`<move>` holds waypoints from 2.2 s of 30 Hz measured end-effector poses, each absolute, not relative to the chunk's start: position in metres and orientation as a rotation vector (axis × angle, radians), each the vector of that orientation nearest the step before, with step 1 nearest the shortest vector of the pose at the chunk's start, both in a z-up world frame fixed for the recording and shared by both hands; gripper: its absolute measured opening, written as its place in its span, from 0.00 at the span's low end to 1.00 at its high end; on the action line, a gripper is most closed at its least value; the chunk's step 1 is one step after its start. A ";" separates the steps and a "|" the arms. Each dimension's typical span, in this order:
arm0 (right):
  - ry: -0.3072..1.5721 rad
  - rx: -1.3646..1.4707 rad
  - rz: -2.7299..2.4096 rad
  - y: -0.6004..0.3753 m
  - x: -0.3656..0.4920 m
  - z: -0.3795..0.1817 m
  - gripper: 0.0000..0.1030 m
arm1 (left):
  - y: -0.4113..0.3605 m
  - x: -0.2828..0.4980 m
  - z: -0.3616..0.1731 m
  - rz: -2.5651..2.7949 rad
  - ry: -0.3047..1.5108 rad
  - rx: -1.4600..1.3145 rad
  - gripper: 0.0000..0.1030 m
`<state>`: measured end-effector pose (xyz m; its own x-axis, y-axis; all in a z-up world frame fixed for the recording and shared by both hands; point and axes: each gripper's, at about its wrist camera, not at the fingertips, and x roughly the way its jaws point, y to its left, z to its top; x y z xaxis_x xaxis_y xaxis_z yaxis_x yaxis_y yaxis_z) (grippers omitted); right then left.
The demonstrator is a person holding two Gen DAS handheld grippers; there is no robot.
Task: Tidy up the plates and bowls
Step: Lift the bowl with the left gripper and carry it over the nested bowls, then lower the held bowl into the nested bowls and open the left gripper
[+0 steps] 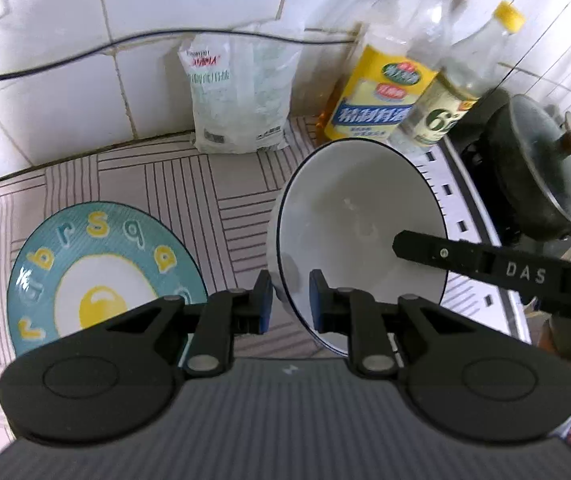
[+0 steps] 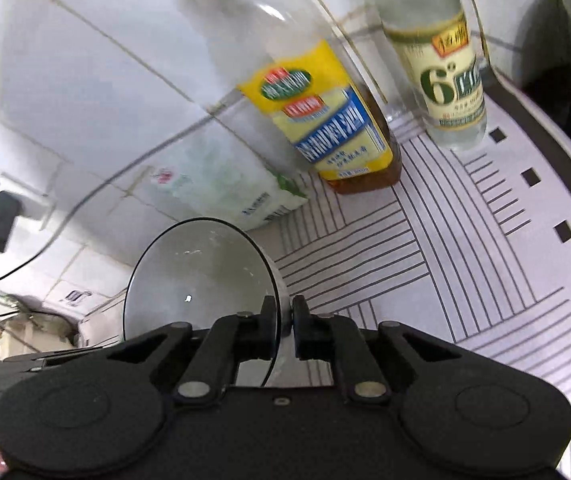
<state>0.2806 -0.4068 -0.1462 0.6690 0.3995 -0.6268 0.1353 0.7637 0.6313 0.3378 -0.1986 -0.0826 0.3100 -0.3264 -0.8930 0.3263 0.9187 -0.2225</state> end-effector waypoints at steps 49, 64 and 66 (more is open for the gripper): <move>0.694 -0.097 0.269 -0.335 0.174 -0.156 0.11 | -0.205 0.236 -0.129 -0.237 1.467 -0.044 0.28; 0.631 -0.262 0.248 -0.319 0.172 -0.167 0.14 | -0.192 0.236 -0.141 -0.219 1.455 -0.149 0.31; 0.650 -0.242 0.244 -0.321 0.174 -0.170 0.14 | -0.187 0.232 -0.139 -0.239 1.447 -0.175 0.32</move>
